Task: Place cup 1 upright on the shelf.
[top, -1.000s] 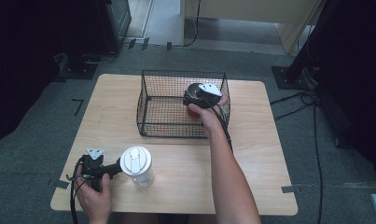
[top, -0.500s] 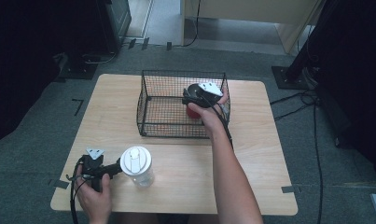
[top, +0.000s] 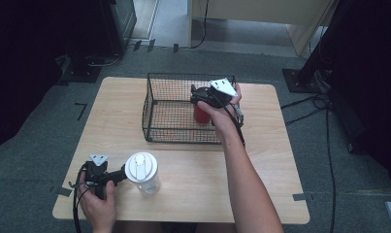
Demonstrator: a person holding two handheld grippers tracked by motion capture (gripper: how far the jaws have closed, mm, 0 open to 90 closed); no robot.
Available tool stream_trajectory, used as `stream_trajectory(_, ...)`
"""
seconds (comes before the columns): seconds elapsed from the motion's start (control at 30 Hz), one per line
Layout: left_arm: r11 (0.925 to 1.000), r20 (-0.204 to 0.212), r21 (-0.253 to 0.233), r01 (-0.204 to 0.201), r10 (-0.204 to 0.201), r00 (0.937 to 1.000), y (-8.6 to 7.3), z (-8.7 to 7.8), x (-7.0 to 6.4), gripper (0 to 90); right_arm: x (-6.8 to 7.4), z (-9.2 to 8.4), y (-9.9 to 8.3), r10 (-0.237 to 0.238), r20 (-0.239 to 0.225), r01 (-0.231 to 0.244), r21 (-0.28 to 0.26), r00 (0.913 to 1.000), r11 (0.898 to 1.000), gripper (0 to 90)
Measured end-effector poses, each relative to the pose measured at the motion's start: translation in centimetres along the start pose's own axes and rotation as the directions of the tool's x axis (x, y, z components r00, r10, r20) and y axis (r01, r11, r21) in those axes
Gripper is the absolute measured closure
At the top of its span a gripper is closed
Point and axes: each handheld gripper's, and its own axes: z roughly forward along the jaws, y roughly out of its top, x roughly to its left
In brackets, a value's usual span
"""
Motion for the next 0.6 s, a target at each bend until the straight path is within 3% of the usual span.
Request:
stream_trajectory(0.3,1.0,0.001,0.001,0.0,0.0,1.0,0.0,0.0,0.0,0.1,0.2,-2.6,1.1,-0.002,-0.033,0.001,-0.046,0.9995,0.999,0.0)
stream_trajectory(0.6,1.0,0.0,0.0,-0.001,0.001,1.0,0.0,0.0,0.0,0.1,1.1,-4.9,1.3,-0.031,-0.055,0.028,-0.048,0.998,0.998,0.0)
